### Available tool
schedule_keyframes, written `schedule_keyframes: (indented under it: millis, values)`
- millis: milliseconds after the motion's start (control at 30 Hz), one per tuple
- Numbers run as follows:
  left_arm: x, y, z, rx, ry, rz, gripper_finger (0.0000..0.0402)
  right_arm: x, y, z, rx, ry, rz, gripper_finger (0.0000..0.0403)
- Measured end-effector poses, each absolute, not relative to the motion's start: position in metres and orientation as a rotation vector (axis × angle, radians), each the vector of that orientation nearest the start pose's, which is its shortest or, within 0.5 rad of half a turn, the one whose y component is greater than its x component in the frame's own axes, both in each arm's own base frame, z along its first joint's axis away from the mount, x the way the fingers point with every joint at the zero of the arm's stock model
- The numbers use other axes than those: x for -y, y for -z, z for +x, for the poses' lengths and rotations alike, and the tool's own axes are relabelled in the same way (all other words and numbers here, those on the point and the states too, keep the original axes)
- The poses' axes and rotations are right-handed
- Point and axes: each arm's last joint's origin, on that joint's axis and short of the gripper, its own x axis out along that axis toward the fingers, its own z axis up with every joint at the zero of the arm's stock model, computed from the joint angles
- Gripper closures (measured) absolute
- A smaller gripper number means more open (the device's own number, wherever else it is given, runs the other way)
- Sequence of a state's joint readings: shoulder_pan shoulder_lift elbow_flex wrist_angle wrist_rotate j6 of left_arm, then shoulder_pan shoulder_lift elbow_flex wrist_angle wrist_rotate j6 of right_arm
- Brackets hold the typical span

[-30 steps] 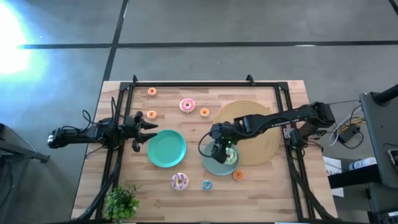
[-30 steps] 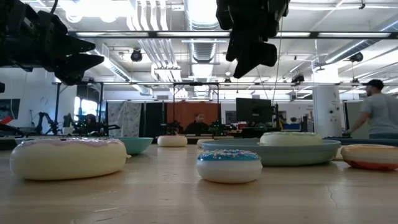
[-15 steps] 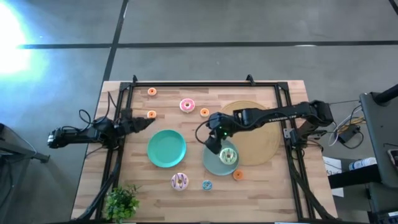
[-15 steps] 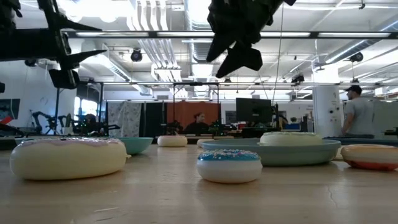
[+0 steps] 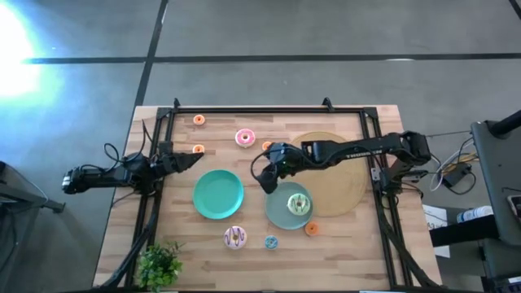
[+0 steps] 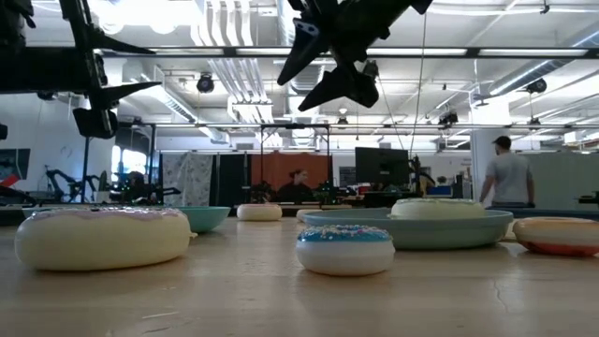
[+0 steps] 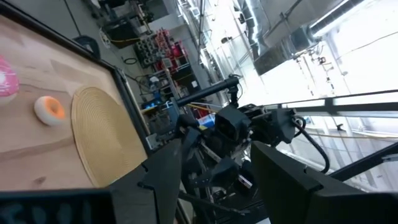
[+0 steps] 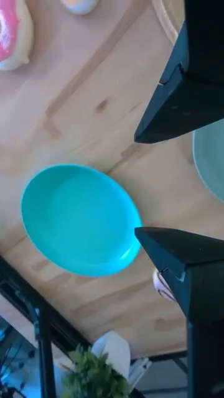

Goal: Pick & Place donuts
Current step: Put the big pink donut on the gray plate

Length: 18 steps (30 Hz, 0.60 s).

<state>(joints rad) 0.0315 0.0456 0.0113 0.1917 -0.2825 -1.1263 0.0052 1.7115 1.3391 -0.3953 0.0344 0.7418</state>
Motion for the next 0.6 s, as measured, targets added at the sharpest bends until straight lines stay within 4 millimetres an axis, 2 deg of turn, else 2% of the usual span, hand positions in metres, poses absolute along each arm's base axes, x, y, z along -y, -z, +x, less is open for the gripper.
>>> schedule_keyframes:
  millis: [600]
  values:
    - [-0.0111,-0.1818,0.0973,0.315,-0.193,-1.133,0.0235,0.0024,-0.2701,0.3790,-0.692,0.315,0.705,0.0179]
